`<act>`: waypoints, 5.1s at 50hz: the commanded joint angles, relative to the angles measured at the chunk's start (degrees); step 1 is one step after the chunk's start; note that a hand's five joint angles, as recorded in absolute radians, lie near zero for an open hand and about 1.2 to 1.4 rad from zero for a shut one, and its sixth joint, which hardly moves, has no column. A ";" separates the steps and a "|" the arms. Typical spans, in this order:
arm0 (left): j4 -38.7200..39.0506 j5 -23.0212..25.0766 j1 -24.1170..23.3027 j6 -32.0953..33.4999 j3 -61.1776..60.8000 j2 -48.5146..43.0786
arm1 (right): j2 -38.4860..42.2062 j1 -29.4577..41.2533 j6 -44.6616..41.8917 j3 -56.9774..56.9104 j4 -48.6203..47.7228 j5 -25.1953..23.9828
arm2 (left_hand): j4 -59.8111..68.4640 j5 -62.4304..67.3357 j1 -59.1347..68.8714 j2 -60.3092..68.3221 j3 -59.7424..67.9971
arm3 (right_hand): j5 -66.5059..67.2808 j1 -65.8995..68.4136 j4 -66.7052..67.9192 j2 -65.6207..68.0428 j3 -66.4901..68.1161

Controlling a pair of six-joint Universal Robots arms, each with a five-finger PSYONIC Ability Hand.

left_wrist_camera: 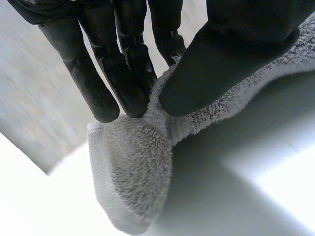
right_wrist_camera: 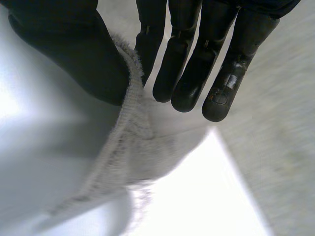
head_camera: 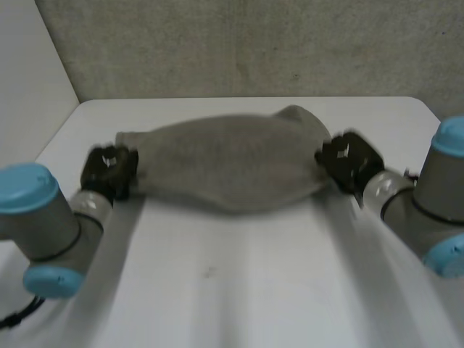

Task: Fold the towel.

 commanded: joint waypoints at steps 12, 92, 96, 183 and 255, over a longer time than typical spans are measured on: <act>-23.41 0.14 1.83 11.76 -8.54 16.19 | -10.78 -3.76 -2.58 13.89 8.60 1.24 | -59.26 -58.84 -57.41 -59.22 -59.14 | 14.02 24.10 11.57 12.36 11.91; -16.91 5.06 4.56 4.46 -9.86 7.77 | -11.83 -7.01 7.44 18.73 3.77 -0.25 | 10.20 10.61 12.04 10.23 10.32 | 14.02 24.10 11.57 12.36 11.91; -16.73 5.15 3.85 4.46 -10.30 9.87 | -12.27 -6.84 7.26 18.38 4.12 -0.08 | 10.20 10.61 12.04 10.23 10.32 | 14.02 24.10 11.57 12.36 11.91; -12.96 3.74 -3.09 -9.60 2.00 11.73 | -7.97 -11.67 13.85 3.08 16.77 5.11 | -59.80 -59.39 -57.96 -59.77 -59.68 | -55.98 -45.90 -58.43 -57.64 -58.09; -9.62 3.30 -1.42 -21.02 -5.38 15.60 | 5.74 27.79 2.16 4.75 -16.71 -6.41 | -59.80 -59.39 -57.96 -59.77 -59.68 | 14.02 24.10 11.57 12.36 11.91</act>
